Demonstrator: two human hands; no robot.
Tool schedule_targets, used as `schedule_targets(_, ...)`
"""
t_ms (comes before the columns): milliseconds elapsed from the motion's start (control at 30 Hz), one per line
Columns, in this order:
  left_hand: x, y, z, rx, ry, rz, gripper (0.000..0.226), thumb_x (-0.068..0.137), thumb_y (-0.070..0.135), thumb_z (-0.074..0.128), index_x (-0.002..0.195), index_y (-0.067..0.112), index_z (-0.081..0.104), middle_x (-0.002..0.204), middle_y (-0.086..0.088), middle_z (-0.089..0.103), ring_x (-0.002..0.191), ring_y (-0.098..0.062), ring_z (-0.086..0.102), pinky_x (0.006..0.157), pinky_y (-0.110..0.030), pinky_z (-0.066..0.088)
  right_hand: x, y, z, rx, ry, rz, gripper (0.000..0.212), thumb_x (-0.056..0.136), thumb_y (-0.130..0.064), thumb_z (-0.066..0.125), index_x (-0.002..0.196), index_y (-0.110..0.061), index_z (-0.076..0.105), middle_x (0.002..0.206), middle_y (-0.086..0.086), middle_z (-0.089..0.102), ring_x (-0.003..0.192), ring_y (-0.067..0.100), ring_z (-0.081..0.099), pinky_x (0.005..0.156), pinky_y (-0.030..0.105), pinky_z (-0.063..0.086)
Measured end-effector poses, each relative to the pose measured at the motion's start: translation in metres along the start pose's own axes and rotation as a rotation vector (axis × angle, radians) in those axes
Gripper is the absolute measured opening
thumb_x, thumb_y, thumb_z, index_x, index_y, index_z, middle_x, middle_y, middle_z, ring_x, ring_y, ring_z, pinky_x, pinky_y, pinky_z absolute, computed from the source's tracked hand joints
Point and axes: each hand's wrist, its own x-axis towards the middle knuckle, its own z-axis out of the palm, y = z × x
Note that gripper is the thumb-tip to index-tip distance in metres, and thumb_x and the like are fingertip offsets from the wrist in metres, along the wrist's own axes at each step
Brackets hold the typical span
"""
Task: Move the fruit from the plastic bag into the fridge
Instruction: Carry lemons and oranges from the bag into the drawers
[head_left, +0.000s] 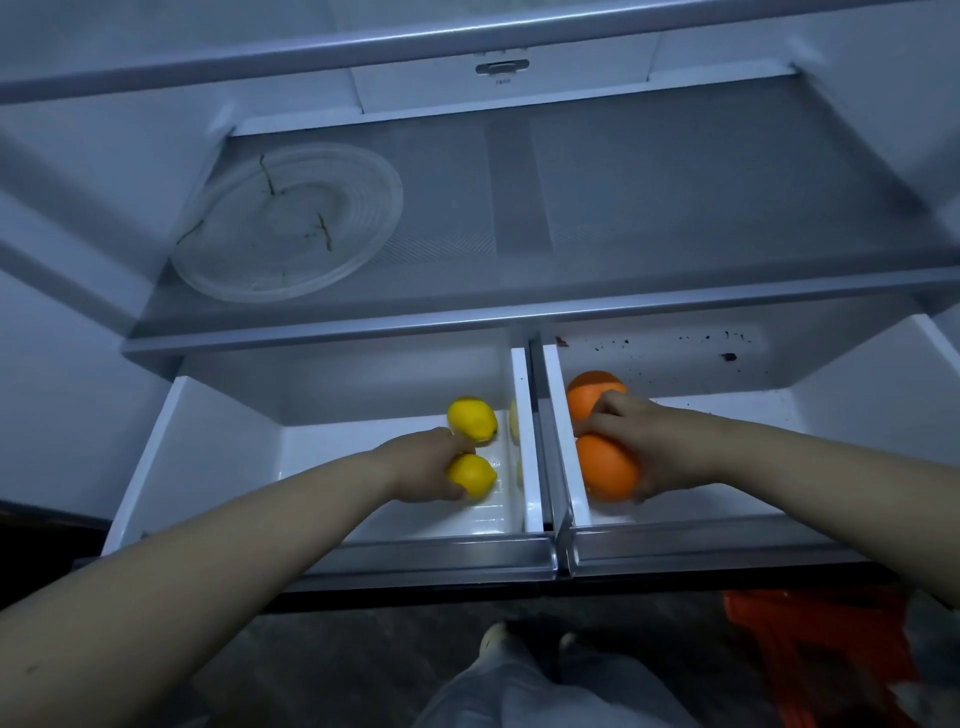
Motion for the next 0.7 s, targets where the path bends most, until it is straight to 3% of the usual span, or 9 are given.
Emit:
schedule_targets(167,0.001,0.001,0.002,-0.012,-0.019,0.013,0.045,0.086,0.036,0.063,0.126,0.022,0.048,0.120,-0.005,0.055,0.092,-0.016,0.050,0.076,-0.028,0.039,0.002,0.001,0.003,-0.051,-0.064,0.028,0.092,0.067,-0.039,0.080,0.140,-0.033,0.025,0.137,-0.004,0.026,0.123,0.023,0.039,0.096,0.037,0.043)
schedule_targets(400,-0.001,0.000,-0.003,-0.033,-0.036,-0.032,0.063,0.083,0.038,0.067,0.138,0.021,0.040,0.130,-0.005,0.052,0.107,-0.021,0.054,0.082,-0.028,0.042,0.002,0.000,-0.004,-0.001,-0.044,0.064,0.089,0.067,-0.042,0.080,0.140,-0.030,0.030,0.136,-0.006,0.030,0.120,0.020,0.042,0.094,0.036,0.044)
schedule_targets(567,-0.021,0.001,-0.021,0.005,0.031,-0.167,0.066,0.085,0.048,0.062,0.141,0.023,0.038,0.144,-0.002,0.041,0.126,-0.022,0.045,0.100,-0.032,0.038,-0.014,-0.008,-0.030,0.163,0.238,0.066,0.043,0.082,-0.043,0.065,0.120,-0.033,0.049,0.120,-0.011,0.049,0.099,0.006,0.049,0.081,0.024,0.043)
schedule_targets(700,-0.068,0.010,-0.037,-0.124,0.367,-0.202,0.051,0.091,0.043,0.055,0.136,0.022,0.045,0.140,-0.001,0.046,0.125,-0.018,0.045,0.099,-0.027,0.035,-0.031,-0.024,-0.048,0.211,0.481,-0.064,0.026,0.087,-0.033,0.061,0.113,-0.031,0.056,0.110,-0.013,0.056,0.093,0.001,0.052,0.074,0.013,0.041)
